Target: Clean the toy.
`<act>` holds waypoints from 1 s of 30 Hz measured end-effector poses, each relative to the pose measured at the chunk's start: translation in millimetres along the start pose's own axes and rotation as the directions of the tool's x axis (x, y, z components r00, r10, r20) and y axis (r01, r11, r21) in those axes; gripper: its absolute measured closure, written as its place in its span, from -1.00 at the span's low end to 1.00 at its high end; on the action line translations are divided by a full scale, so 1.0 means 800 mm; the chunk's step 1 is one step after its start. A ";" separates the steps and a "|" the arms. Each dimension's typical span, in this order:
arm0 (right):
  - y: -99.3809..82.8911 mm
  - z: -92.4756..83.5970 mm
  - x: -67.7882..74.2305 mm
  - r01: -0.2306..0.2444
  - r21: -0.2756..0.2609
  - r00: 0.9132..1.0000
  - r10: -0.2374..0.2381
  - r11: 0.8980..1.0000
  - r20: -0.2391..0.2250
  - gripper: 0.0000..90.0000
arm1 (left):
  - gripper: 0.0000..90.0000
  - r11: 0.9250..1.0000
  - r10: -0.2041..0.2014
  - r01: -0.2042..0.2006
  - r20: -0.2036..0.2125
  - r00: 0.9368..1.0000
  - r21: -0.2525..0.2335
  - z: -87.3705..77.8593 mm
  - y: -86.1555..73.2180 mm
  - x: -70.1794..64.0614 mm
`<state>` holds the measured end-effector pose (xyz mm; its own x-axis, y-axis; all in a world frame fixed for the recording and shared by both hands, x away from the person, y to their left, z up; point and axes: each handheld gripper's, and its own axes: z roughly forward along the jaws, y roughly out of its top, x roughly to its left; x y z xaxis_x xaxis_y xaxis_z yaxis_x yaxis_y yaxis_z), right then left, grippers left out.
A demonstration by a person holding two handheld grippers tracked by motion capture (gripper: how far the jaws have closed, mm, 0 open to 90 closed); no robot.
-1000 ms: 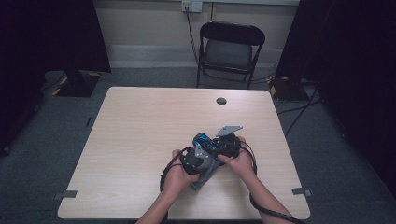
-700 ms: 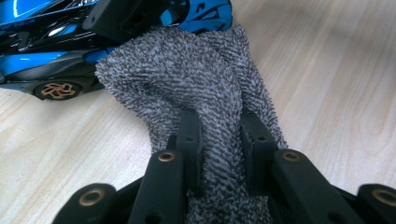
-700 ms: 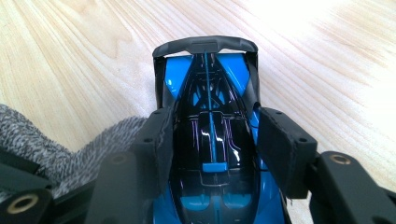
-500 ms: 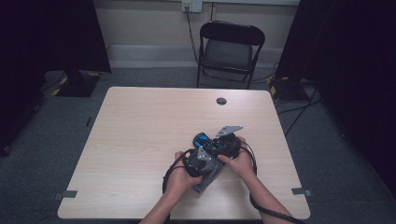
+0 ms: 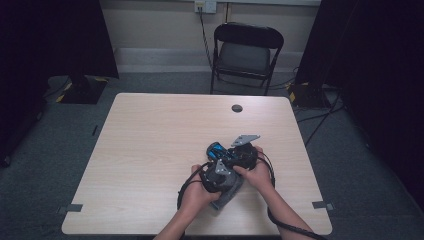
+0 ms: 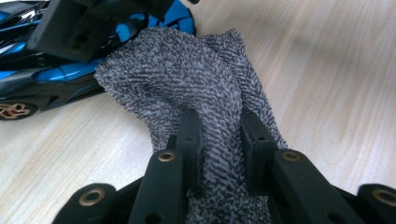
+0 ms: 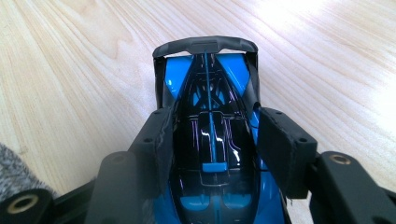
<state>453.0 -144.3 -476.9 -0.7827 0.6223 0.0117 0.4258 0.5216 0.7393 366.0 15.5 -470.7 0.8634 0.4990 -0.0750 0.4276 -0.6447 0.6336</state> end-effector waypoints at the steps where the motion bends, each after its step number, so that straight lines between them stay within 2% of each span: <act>1: 0.000 0.000 -0.001 0.000 -0.001 1.000 0.000 1.000 -0.003 0.03 | 0.62 1.000 0.006 -0.006 0.006 1.000 0.003 0.000 0.001 -0.001; 4: 0.000 0.000 -0.001 -0.001 -0.001 1.000 0.001 1.000 -0.004 0.03 | 0.62 1.000 0.004 -0.004 0.031 0.999 -0.007 0.002 0.002 -0.006; 7: 0.001 0.000 -0.001 -0.001 0.002 1.000 0.001 1.000 -0.004 0.03 | 0.62 1.000 0.021 -0.021 0.040 0.999 -0.005 0.002 0.004 -0.010; 13: 0.000 0.000 -0.002 -0.012 -0.005 1.000 0.012 1.000 -0.006 0.03 | 0.62 1.000 0.027 -0.026 0.059 0.998 -0.013 -0.002 0.006 -0.014; 15: -0.002 0.000 -0.001 -0.012 -0.015 1.000 0.012 1.000 -0.005 0.03 | 0.62 1.000 0.026 -0.024 0.070 0.997 -0.017 -0.003 0.006 -0.015; 16: -0.003 0.000 -0.001 -0.015 -0.018 1.000 0.015 1.000 -0.005 0.03 | 0.62 0.999 0.010 -0.007 0.088 0.996 -0.032 -0.003 0.005 -0.017; 18: -0.004 0.000 -0.001 -0.022 -0.022 1.000 0.022 1.000 -0.003 0.02 | 0.62 0.999 0.005 0.000 0.104 0.995 -0.045 -0.004 0.006 -0.019; 20: -0.003 0.000 -0.001 -0.024 -0.021 1.000 0.024 0.999 0.000 0.01 | 0.62 0.999 0.023 -0.019 0.100 0.995 -0.040 -0.006 0.007 -0.020; 23: -0.004 0.001 0.000 -0.042 -0.016 0.999 0.041 0.999 -0.017 -0.20 | 0.62 0.999 0.019 -0.014 0.109 0.994 -0.051 -0.006 0.009 -0.023; 25: -0.005 0.000 0.004 -0.026 -0.033 1.000 0.025 0.999 -0.018 -0.26 | 0.62 0.999 0.030 -0.024 0.111 0.993 -0.049 -0.007 0.010 -0.023; 28: -0.004 -0.006 0.005 -0.053 -0.067 0.998 0.050 0.996 -0.045 -0.33 | 0.62 0.999 0.027 -0.022 0.123 0.992 -0.045 -0.004 0.010 -0.025; 30: -0.002 -0.015 0.005 -0.044 -0.070 0.999 0.042 0.997 -0.034 -0.37 | 0.62 0.998 0.023 -0.016 0.134 0.991 -0.058 -0.003 0.011 -0.026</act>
<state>443.8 -149.8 -470.4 -0.7790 0.6236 0.0651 0.4269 0.4514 0.7836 351.4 0.7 -461.8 0.9013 0.4015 -0.1628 0.3977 -0.6179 0.6783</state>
